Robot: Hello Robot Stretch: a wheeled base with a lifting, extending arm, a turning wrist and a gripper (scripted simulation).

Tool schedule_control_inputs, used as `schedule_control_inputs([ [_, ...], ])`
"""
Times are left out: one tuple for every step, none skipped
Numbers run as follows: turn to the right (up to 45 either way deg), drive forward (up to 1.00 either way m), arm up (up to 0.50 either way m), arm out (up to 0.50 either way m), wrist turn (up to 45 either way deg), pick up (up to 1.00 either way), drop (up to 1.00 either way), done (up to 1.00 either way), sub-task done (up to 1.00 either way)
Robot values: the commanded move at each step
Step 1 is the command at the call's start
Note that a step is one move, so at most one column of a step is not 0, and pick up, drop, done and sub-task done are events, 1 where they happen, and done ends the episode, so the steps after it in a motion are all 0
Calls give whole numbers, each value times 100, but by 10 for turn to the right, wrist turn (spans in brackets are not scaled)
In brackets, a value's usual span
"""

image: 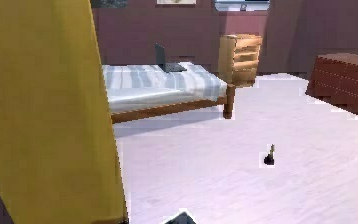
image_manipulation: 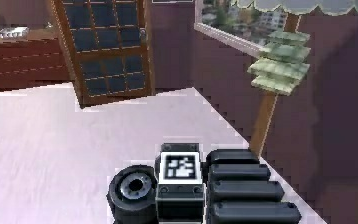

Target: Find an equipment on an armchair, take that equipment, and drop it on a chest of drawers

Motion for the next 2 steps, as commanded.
schedule_control_inputs([
  [-120,0,0,0,0,0,0,0,0],
  [0,20,0,0,0,0,0,0,0],
])
